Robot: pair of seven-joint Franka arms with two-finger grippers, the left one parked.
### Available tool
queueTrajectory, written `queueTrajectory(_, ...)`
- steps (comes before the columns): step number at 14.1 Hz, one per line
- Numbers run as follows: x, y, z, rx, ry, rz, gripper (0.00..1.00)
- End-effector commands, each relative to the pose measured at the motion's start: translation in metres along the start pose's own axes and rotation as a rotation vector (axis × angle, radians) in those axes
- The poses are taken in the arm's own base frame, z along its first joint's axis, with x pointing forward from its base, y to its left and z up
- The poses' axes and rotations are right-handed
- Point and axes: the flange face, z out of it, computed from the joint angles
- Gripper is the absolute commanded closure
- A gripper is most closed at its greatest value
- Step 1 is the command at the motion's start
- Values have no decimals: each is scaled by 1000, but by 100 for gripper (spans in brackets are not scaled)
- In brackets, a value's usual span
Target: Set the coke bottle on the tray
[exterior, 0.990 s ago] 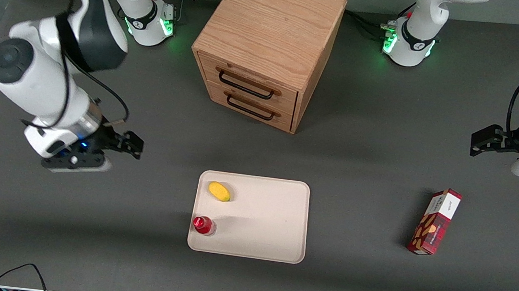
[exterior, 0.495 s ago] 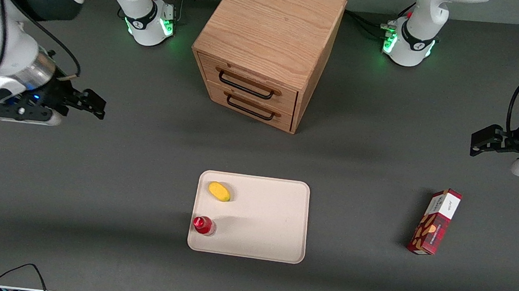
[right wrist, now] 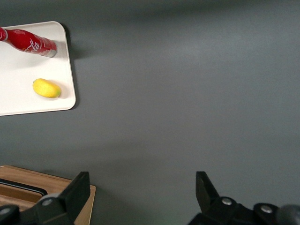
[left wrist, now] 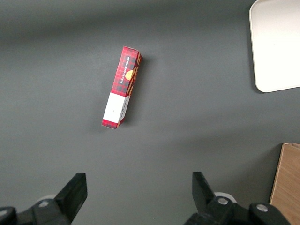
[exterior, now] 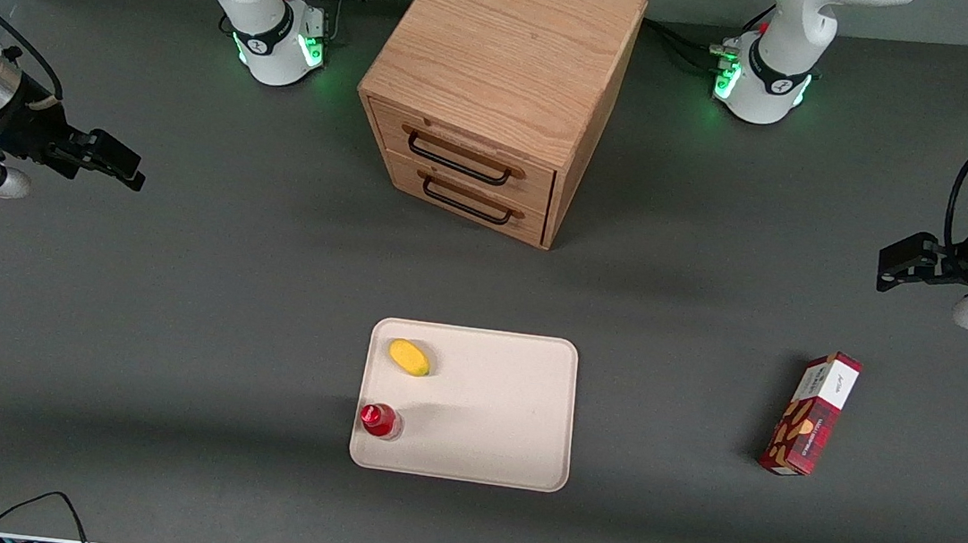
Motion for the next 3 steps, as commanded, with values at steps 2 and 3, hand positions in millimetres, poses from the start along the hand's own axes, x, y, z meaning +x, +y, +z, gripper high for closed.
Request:
queueTrajectory(2, 2, -4, -3, 11, -11, -7, 0)
queueTrajectory(3, 2, -5, -4, 10, -8, -9, 0)
